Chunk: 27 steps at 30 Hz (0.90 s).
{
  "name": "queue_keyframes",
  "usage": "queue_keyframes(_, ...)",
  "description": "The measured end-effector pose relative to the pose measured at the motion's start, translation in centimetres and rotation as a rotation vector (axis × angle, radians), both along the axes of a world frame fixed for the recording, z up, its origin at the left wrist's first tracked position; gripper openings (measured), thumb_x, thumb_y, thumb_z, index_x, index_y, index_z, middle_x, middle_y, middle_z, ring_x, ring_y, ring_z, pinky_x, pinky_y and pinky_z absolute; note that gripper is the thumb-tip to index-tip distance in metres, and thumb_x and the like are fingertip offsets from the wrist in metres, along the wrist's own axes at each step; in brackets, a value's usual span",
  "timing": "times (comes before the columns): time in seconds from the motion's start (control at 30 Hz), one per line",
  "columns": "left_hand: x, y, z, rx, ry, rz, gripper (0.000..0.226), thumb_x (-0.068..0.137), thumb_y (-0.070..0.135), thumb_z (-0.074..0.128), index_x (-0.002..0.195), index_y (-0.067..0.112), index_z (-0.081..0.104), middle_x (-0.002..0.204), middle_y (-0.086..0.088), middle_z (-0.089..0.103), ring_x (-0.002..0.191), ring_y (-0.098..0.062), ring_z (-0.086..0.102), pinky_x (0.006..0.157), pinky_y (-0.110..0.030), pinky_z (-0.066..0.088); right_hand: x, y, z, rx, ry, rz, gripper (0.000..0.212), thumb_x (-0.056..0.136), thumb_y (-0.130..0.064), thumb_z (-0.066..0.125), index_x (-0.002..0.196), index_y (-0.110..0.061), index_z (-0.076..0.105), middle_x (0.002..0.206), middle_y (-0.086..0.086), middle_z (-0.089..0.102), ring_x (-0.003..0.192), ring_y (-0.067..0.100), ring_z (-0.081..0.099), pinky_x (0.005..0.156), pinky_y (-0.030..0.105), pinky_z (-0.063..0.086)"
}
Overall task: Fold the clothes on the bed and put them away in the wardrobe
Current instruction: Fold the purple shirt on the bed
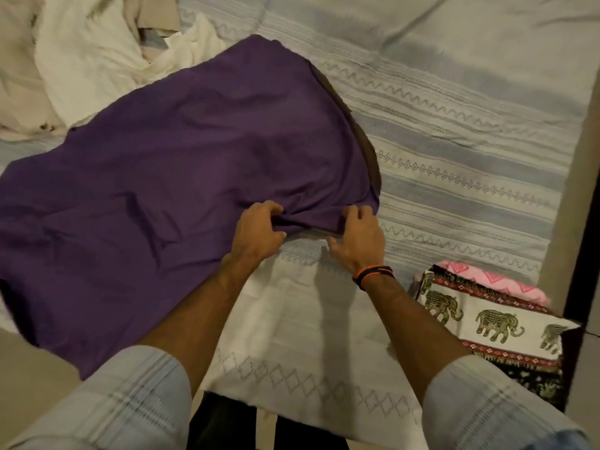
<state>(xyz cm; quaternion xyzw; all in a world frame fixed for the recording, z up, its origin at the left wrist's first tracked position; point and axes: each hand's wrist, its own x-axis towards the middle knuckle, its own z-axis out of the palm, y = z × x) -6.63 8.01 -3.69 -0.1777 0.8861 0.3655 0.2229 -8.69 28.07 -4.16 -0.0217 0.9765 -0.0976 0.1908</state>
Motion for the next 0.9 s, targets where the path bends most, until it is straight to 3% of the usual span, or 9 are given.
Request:
queue_keyframes(0.17, -2.5, 1.8, -0.8, -0.18, 0.021, -0.21, 0.04, 0.075, 0.02, 0.081, 0.114, 0.022, 0.069, 0.114, -0.001, 0.067, 0.109, -0.024, 0.06, 0.098, -0.044, 0.047, -1.6, 2.3, -2.5, 0.121, 0.042, 0.152, 0.045, 0.072, -0.028, 0.074, 0.11, -0.008, 0.06, 0.111, 0.016, 0.054, 0.097, 0.037, 0.054, 0.08, 0.045, 0.044)
queue_keyframes(0.23, -3.4, 2.1, -0.9, -0.185, 0.021, -0.233, 0.023, 0.082, 0.027, 0.075, 0.104, 0.023, 0.071, 0.107, 0.002, 0.07, 0.103, -0.023, 0.063, 0.095, -0.044, 0.046, -2.5, 2.9, -2.9, 0.057, 0.096, 0.17, 0.033, 0.069, -0.018, 0.072, 0.099, -0.008, 0.064, 0.103, 0.014, 0.057, 0.091, 0.036, 0.055, 0.077, 0.043, 0.042)
queue_keyframes(0.3, -3.9, 2.2, -0.9, -0.138, 0.001, -0.184, 0.012, 0.088, 0.032, 0.068, 0.095, 0.022, 0.069, 0.097, 0.001, 0.071, 0.094, -0.023, 0.064, 0.09, -0.041, 0.048, -3.4, 3.5, -2.7, -0.135, 0.153, 0.155, 0.022, 0.07, -0.014, 0.067, 0.091, -0.009, 0.065, 0.097, 0.011, 0.059, 0.088, 0.032, 0.056, 0.077, 0.042, 0.042)
queue_keyframes(0.43, -4.3, 2.0, -1.3, 0.004, -0.025, -0.032, 0.021, 0.093, 0.043, 0.06, 0.094, 0.022, 0.058, 0.089, -0.001, 0.067, 0.086, -0.023, 0.063, 0.076, -0.035, 0.05, -6.6, 4.1, -1.1, -0.595, 0.099, -0.2, 0.009, 0.082, -0.017, 0.065, 0.091, -0.017, 0.065, 0.086, -0.003, 0.068, 0.079, 0.012, 0.062, 0.081, 0.037, 0.053)
queue_keyframes(0.5, -4.4, 1.3, -1.7, 0.084, -0.075, -0.026, 0.036, 0.085, 0.054, 0.066, 0.102, 0.023, 0.056, 0.098, 0.001, 0.066, 0.092, -0.02, 0.062, 0.082, -0.036, 0.051, -8.5, 3.6, -0.6, -0.673, 0.068, -0.279, 0.01, 0.085, -0.022, 0.07, 0.092, -0.018, 0.065, 0.083, -0.007, 0.068, 0.077, 0.007, 0.063, 0.077, 0.026, 0.053)
queue_keyframes(0.6, -4.6, 0.6, -2.2, 0.118, -0.15, -0.045, 0.065, 0.068, 0.063, 0.076, 0.116, 0.023, 0.056, 0.112, 0.002, 0.065, 0.101, -0.019, 0.06, 0.089, -0.037, 0.051, -11.1, 3.0, -0.5, -0.656, -0.015, -0.222, 0.027, 0.081, -0.043, 0.076, 0.089, -0.02, 0.064, 0.081, -0.01, 0.066, 0.074, 0.004, 0.06, 0.067, 0.012, 0.043)
queue_keyframes(0.7, -4.7, 0.5, -2.6, 0.112, -0.095, 0.014, 0.035, 0.083, 0.042, 0.073, 0.105, 0.016, 0.066, 0.1, -0.001, 0.07, 0.097, -0.022, 0.064, 0.085, -0.033, 0.051, -12.8, 4.2, -1.0, -0.451, -0.288, -0.019, 0.052, 0.063, -0.059, 0.084, 0.092, -0.019, 0.067, 0.087, -0.008, 0.068, 0.08, 0.009, 0.062, 0.07, 0.023, 0.047)
queue_keyframes(0.77, -4.8, 0.6, -2.5, 0.117, -0.067, 0.036, 0.025, 0.089, 0.037, 0.069, 0.1, 0.014, 0.067, 0.093, -0.001, 0.07, 0.093, -0.023, 0.065, 0.082, -0.033, 0.051, -13.3, 5.3, -1.5, -0.338, -0.368, 0.094, 0.05, 0.064, -0.054, 0.086, 0.095, -0.019, 0.071, 0.089, -0.004, 0.07, 0.085, 0.014, 0.064, 0.075, 0.03, 0.05)
queue_keyframes(0.9, -4.7, 0.4, -2.9, 0.119, -0.111, 0.014, 0.026, 0.087, 0.04, 0.069, 0.1, 0.018, 0.067, 0.093, -0.001, 0.07, 0.092, -0.019, 0.064, 0.083, -0.031, 0.05, -14.5, 6.0, -2.0, -0.536, -0.322, -0.019, 0.028, 0.081, -0.04, 0.077, 0.085, -0.017, 0.062, 0.081, 0.004, 0.067, 0.077, 0.022, 0.062, 0.075, 0.043, 0.051)
